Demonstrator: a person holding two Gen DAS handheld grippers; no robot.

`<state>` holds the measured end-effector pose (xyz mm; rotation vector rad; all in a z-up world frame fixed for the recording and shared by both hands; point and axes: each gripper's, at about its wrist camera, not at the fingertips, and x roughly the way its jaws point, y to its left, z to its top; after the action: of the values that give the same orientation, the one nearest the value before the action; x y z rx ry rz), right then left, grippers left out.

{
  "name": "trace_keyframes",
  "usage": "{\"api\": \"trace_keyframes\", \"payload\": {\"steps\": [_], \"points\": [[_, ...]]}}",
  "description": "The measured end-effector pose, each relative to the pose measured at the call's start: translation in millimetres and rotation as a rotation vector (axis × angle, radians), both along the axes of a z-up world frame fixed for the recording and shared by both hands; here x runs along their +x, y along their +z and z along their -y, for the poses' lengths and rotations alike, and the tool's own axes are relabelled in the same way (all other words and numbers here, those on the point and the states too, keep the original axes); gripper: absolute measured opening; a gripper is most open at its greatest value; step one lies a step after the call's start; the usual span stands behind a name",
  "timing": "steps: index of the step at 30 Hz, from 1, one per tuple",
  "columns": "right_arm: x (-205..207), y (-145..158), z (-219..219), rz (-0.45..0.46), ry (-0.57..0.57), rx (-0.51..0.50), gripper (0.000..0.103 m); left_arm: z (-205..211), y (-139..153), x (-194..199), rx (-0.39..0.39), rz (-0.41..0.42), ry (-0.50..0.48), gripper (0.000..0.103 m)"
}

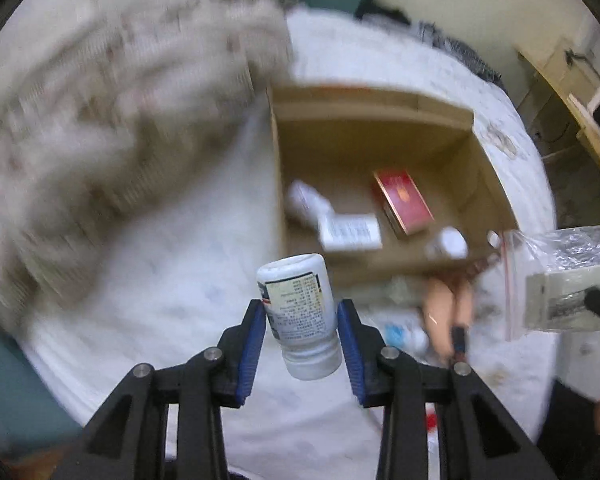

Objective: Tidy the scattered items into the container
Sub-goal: 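Drop the pill bottle and plastic bag into the box, open both grippers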

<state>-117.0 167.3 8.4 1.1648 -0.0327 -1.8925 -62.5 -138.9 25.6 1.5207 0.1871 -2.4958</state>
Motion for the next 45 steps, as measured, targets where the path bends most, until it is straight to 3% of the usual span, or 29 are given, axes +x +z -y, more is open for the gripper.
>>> {"api": "trace_keyframes", "payload": {"steps": [4, 13, 20, 32, 39, 45], "points": [[-4, 2, -1, -0.008, -0.03, -0.034, 0.017, -4, 16, -7, -0.094, -0.098, -0.02, 0.037], [-26, 11, -13, -0.07, -0.192, -0.091, 0.017, -16, 16, -46, -0.063, -0.208, -0.005, 0.037], [-58, -8, 10, -0.061, -0.248, -0.041, 0.017, -21, -4, -81, -0.035, -0.2, -0.018, 0.037], [-78, -53, 61, -0.064, -0.209, 0.119, 0.017, -28, -50, -127, 0.007, -0.128, -0.048, 0.037], [-87, -65, 69, -0.025, -0.221, 0.109, 0.017, -33, -59, -130, -0.059, -0.129, -0.064, 0.037], [-90, -70, 70, 0.005, -0.234, 0.138, 0.029, -27, -71, -134, -0.026, -0.09, -0.046, 0.038]]}}
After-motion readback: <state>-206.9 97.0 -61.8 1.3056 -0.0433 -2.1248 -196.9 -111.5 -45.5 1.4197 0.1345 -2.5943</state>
